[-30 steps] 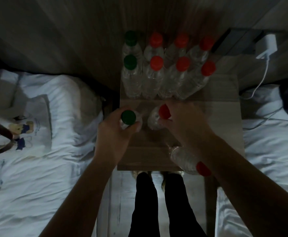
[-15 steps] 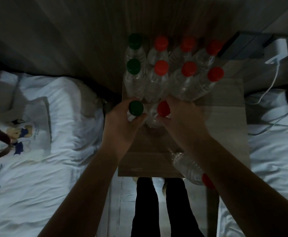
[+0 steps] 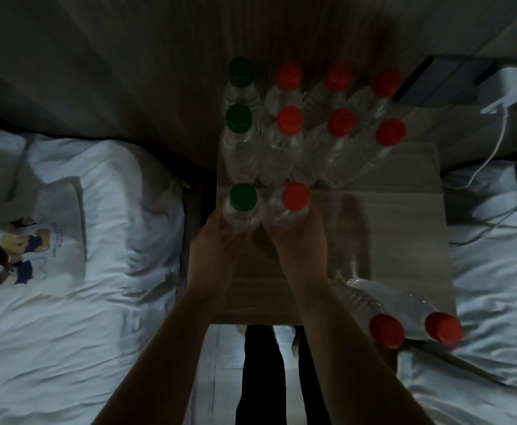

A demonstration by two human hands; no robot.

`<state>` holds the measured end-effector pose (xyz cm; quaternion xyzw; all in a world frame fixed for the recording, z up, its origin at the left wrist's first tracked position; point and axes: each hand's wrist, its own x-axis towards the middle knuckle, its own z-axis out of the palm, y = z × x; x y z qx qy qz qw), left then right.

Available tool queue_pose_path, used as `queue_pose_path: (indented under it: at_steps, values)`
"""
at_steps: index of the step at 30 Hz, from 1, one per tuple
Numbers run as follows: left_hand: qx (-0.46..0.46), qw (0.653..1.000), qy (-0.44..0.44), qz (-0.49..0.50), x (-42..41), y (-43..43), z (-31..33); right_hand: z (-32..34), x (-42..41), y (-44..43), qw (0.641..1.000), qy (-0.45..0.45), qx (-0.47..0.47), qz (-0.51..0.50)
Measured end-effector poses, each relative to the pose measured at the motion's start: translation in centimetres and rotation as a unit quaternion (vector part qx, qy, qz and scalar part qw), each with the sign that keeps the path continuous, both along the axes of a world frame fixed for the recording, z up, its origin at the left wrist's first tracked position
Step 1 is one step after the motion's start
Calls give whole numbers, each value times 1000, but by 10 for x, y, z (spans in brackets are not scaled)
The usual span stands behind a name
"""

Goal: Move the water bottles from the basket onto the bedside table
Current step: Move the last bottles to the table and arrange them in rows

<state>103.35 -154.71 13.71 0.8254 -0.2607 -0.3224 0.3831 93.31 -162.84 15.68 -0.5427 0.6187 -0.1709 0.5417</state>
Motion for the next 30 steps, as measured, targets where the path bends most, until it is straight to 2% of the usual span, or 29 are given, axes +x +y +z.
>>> queue_pose_path:
  at_steps: [7,19,26,30]
  values:
    - [5,1000,-5,-22,5,-10,-13,-37,4,-3,1000,25,-14,4]
    - [-8,998,-52,-36,23,-35,-15,-42,22,-16,999,4,-39,6]
    - [-16,998,-39,-40,24,-34,-14,-35,25,-15,1000,-5,-11,12]
    - [32,998,33,34,18,-29,-14,-18,22,-9,1000,12,16,23]
